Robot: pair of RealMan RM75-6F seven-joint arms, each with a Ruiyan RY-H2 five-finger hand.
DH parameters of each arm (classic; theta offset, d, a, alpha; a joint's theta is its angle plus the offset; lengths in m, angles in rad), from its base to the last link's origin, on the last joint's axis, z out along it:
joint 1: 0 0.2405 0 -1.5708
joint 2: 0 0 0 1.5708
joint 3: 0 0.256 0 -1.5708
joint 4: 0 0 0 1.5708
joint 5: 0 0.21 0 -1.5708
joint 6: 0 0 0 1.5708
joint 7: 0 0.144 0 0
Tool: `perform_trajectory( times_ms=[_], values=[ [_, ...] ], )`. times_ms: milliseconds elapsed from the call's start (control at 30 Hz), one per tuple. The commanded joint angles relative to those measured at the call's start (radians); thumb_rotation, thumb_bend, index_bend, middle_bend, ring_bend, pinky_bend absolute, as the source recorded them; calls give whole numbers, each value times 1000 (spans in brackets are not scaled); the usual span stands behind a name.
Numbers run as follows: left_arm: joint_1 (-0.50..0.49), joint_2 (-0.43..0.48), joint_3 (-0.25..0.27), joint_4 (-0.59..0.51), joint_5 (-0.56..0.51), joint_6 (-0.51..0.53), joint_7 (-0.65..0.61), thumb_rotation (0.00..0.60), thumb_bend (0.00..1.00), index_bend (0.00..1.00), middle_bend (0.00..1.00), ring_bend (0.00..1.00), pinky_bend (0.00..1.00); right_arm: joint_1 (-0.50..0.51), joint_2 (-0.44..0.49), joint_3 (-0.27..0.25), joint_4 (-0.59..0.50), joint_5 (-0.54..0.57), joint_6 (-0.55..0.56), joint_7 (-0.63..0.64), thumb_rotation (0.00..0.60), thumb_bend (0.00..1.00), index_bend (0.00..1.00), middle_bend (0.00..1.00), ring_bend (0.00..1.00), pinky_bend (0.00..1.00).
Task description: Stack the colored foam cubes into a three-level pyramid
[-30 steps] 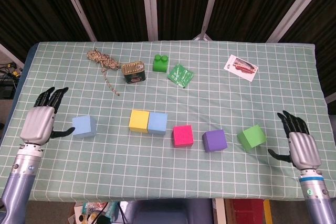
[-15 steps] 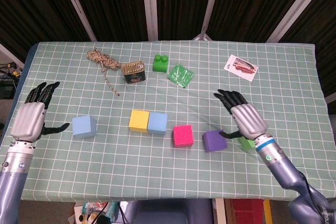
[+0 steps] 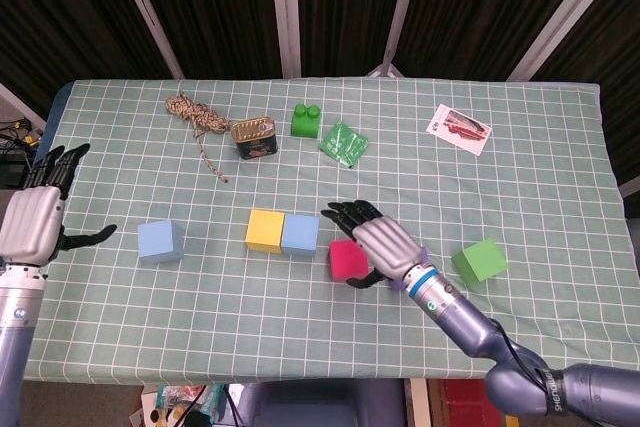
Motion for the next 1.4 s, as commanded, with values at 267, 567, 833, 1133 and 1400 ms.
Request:
perform_trajectory(
  times_ms=[267,567,833,1133,1400],
  values=[
    [15,13,-22,-2,10,-21,-19,600,133,0,88,0,76,56,-113,-69,39,160,107,-132,600,180,0,198,65,0],
    [20,13,-34,-6,19,-42,-18,600,133,0,88,0,76,69,-172,-106,103,205,138,-164,600,181,0,219,87,0],
    [25,9,-44,-3,20,-57,-12,600,132,0,88,0,76,74,-194,-118,122,219,154,-168,600,181,0,245,106,0],
    [35,9,-57,-5,23,-66,-9,600,133,0,88,0,76,70,-231,-136,172,205,167,-158,600,182,0,263,126,0],
    [40,8,-66,-3,23,-78,-7,600,133,0,88,0,76,70,-244,-142,197,209,164,-151,600,187,0,317,176,0]
  ],
)
